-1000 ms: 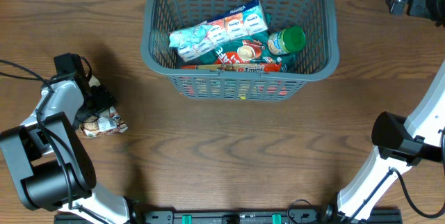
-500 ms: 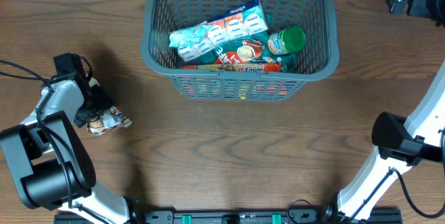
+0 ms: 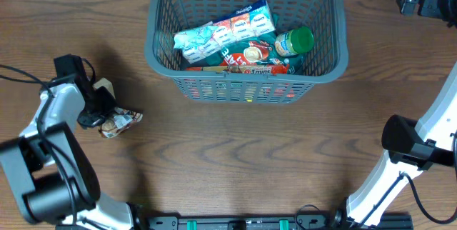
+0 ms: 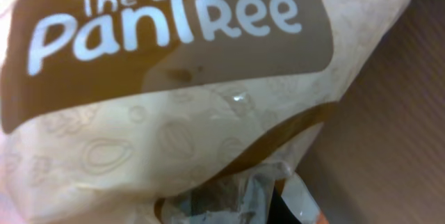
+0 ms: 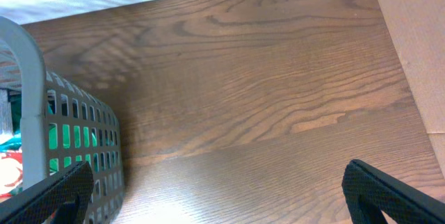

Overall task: Pack container
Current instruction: 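Reach the left gripper to The PanTree bread bag and grasp it, then lift the bread bag and lower it into the basket with the left gripper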

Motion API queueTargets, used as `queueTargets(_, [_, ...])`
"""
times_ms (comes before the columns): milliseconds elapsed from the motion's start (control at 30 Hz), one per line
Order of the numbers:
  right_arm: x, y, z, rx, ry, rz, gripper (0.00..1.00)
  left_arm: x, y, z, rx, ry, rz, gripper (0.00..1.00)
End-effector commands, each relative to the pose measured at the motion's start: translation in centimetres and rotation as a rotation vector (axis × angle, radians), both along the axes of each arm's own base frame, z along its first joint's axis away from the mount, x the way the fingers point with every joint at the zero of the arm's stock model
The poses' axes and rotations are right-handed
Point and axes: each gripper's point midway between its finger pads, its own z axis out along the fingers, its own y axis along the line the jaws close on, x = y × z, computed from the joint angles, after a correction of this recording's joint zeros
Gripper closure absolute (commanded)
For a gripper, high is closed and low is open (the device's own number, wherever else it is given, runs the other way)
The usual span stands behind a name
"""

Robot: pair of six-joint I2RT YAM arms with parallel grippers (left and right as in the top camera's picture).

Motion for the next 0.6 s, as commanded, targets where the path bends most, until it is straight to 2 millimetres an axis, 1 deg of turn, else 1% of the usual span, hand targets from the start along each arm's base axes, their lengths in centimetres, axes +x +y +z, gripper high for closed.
queueTargets(0, [0.1,-0.3,-0.4,0.007,0.009,-0.013,0.01,2.4,0.4,6.8,0.034,-0.156,-0.01,0.94])
queueTargets(67, [0.1,-0.3,-0.4,0.006,0.008,-0.013,0.01,2.8,0.1,10.3,0.058,-0.207,-0.044,0.94])
queueTargets(133, [0.1,-0.3,-0.3,0.005,0.006,-0.013,0.01,3.3,-0.6,14.1,0.089,-0.258,-0.119,0.95])
queueTargets(200, [0.2,-0.3,-0.3,0.004,0.003,-0.013,0.01,3.7,-1.7,18.2,0.118,-0.308,-0.196,0.94])
queueTargets(267, [0.3,-0.3,-0.2,0.003,-0.001,-0.013,0.01,4.1,-3.1,21.7,0.137,-0.349,-0.264,0.95])
queueTargets(333, [0.3,-0.4,-0.2,0.002,-0.002,-0.013,0.01,4.6,-4.9,25.4,0.156,-0.403,-0.338,0.94])
queueTargets(400, [0.3,-0.4,-0.2,0.001,-0.004,-0.013,0.01,5.2,-7.1,28.9,0.188,-0.479,-0.445,0.94])
queueTargets(433, [0.3,-0.4,-0.2,-0.001,-0.003,-0.009,0.01,5.5,-8.6,30.6,0.211,-0.525,-0.52,0.95])
queueTargets(500, [0.3,-0.4,-0.2,-0.01,-0.001,0.003,0.01,6.0,-11.4,33.3,0.255,-0.604,-0.665,0.95])
queueTargets(567, [0.3,-0.4,-0.2,-0.012,-0.001,0.005,0.01,6.4,-14.5,35.6,0.314,-0.684,-0.845,0.94])
